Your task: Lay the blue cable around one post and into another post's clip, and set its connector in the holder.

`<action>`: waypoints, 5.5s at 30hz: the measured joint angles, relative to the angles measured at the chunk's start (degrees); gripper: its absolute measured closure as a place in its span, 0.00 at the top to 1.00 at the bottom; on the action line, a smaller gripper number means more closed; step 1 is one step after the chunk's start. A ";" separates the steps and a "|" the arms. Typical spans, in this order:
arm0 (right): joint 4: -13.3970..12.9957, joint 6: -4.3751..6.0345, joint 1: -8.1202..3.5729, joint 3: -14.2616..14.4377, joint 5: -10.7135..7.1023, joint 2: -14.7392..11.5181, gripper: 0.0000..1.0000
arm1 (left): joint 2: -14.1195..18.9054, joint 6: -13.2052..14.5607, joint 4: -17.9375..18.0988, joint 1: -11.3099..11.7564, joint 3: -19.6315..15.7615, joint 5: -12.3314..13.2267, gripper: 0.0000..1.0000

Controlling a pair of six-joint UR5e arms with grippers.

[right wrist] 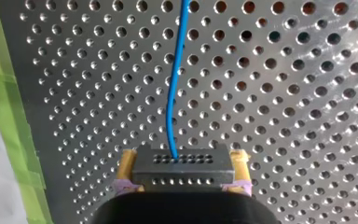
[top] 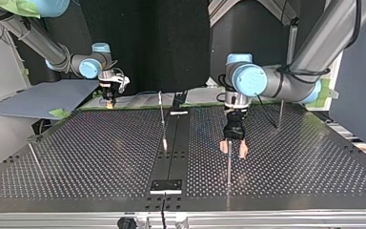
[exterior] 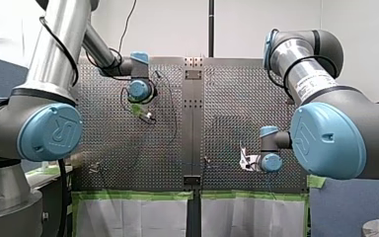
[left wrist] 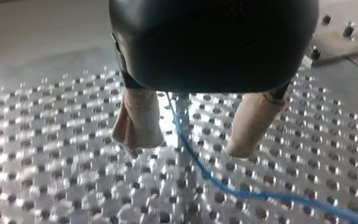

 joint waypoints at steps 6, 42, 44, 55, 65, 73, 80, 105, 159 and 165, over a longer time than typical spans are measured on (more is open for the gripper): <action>0.03 -0.07 0.02 -0.01 0.00 0.00 0.00 | -1.17 -1.60 -1.60 1.64 1.76 0.28 1.00; 10.97 4.79 0.39 1.65 -0.18 -11.37 0.00 | -1.34 0.38 -3.16 4.29 2.38 1.34 1.00; 11.95 5.40 0.50 1.29 -0.30 -12.38 0.00 | -1.34 0.53 -3.23 4.38 2.36 1.29 1.00; 17.60 5.11 0.02 -2.68 1.92 -18.07 0.00 | -1.33 1.42 -3.59 4.62 2.36 1.05 1.00; 23.02 3.06 0.05 -4.12 5.31 -23.49 0.00 | -1.33 1.43 -3.68 4.63 2.39 1.42 1.00; 26.74 1.94 -0.27 -3.77 7.57 -27.22 0.00 | -1.33 1.37 -3.89 4.64 2.39 1.58 1.00; 29.54 0.56 -1.29 -3.59 7.79 -30.21 0.00 | -1.34 1.32 -3.87 4.61 2.38 1.80 1.00; 23.94 5.07 -11.15 3.11 -3.03 -42.81 0.00 | -1.34 1.08 -3.91 3.41 2.40 2.52 1.00; 10.24 4.91 -20.94 5.38 -20.42 -31.93 0.00 | -1.34 1.61 -3.84 3.40 2.42 3.64 1.00; 11.39 4.10 -20.80 3.86 -20.50 -31.05 0.00 | -1.34 1.61 -3.82 3.41 2.42 3.64 1.00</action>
